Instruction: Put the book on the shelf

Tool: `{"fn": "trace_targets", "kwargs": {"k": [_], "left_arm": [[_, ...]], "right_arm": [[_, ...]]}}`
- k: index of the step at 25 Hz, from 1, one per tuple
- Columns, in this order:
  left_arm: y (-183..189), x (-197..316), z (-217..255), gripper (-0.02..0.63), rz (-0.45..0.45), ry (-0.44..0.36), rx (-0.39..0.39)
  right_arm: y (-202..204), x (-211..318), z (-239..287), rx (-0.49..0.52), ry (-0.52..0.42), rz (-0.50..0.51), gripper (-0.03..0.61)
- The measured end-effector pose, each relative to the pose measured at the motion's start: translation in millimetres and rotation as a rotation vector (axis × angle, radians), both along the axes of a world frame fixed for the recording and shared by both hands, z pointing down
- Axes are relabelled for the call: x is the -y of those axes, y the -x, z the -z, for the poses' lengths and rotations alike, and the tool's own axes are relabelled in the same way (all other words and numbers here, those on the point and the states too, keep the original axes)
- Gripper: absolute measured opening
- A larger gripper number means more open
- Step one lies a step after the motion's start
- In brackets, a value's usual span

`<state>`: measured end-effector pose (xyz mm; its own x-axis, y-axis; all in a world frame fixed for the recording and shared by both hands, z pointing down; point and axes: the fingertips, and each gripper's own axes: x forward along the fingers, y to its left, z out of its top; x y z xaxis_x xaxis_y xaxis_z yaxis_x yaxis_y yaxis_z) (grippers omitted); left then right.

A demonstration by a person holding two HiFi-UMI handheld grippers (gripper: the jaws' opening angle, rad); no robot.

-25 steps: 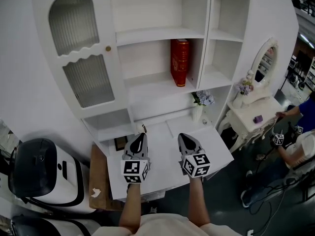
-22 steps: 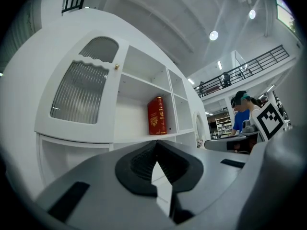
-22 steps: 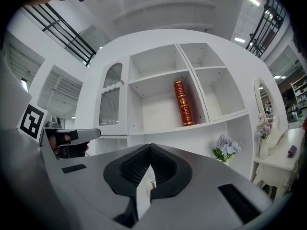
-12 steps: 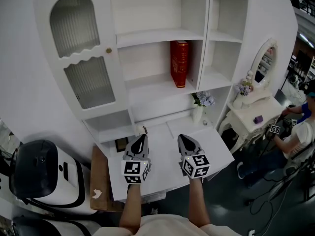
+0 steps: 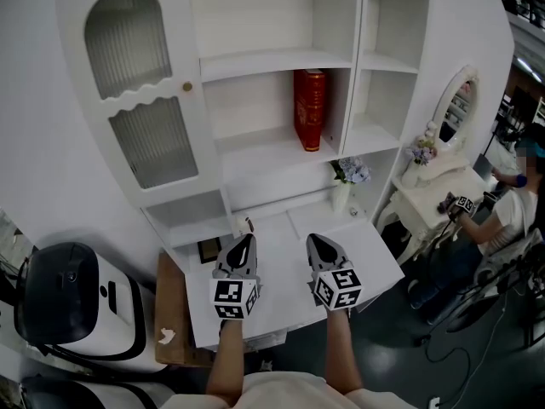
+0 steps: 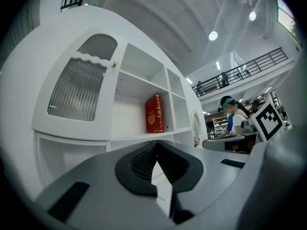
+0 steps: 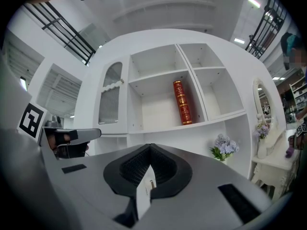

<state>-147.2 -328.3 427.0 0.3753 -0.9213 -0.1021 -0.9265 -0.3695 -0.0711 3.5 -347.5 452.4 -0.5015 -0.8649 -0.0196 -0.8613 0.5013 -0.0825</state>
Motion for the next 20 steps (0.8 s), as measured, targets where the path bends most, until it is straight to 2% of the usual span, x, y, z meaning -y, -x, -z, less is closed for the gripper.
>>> {"fn": "trace_targets", "kwargs": {"k": [20], "left_arm": [[7.7, -0.3, 1.0, 0.017, 0.012, -0.016, -0.002]], "right_arm": [[3.8, 1.5, 2.9, 0.018, -0.019, -0.002, 0.026]]}}
